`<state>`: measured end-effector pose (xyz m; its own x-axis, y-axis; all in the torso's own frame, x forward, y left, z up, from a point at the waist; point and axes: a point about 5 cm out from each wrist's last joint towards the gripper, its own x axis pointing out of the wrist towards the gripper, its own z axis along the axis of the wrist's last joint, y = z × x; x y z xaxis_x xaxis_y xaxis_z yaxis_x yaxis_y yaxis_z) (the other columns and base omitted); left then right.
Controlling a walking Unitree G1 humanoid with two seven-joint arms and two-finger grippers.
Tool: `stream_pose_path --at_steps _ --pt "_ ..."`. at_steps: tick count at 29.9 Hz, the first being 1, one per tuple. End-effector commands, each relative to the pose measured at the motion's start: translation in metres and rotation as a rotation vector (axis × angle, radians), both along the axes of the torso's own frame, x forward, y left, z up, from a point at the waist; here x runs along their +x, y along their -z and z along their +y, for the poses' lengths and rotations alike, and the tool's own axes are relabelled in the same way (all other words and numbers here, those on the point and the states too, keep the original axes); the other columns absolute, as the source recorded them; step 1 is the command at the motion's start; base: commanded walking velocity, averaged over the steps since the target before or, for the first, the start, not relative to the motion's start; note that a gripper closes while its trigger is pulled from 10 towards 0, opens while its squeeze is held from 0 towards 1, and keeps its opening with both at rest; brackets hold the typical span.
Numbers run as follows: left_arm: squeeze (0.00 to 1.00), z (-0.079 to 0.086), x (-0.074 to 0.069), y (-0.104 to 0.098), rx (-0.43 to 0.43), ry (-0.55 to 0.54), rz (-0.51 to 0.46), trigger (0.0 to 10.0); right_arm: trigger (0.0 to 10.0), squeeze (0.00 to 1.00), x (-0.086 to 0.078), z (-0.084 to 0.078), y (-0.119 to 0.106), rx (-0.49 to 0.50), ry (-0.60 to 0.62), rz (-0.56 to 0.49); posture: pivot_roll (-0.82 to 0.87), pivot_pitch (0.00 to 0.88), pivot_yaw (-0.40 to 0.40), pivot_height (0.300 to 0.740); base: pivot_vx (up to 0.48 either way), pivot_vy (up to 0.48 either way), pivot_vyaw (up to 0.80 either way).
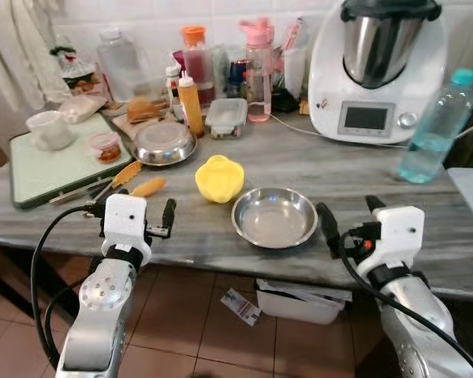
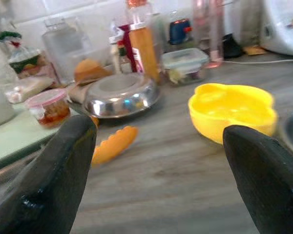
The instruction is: Setting the table
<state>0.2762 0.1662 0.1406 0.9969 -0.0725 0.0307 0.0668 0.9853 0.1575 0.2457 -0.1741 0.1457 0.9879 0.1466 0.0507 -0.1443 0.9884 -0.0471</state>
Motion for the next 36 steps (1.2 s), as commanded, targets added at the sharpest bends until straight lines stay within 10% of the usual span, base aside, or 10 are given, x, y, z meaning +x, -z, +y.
stream_pose_path --at_steps 1,20,36 --pt "0.00 0.003 0.001 -0.003 0.016 -0.014 -0.009 10.0 10.0 0.00 0.001 0.001 -0.005 0.003 0.000 -0.027 -0.04 0.000 0.073 0.740 -0.337 0.000 0.00" --pt "0.00 0.002 0.001 0.005 0.042 -0.013 -0.010 10.0 10.0 0.00 0.002 0.003 -0.002 -0.010 -0.005 -0.023 -0.05 0.000 0.067 0.740 -0.247 0.000 0.00" --pt "0.00 0.024 -0.021 0.070 -0.028 -0.093 0.132 10.0 10.0 0.00 -0.001 0.005 0.019 -0.023 -0.010 0.039 -0.05 0.000 0.041 0.740 0.000 0.000 0.00"
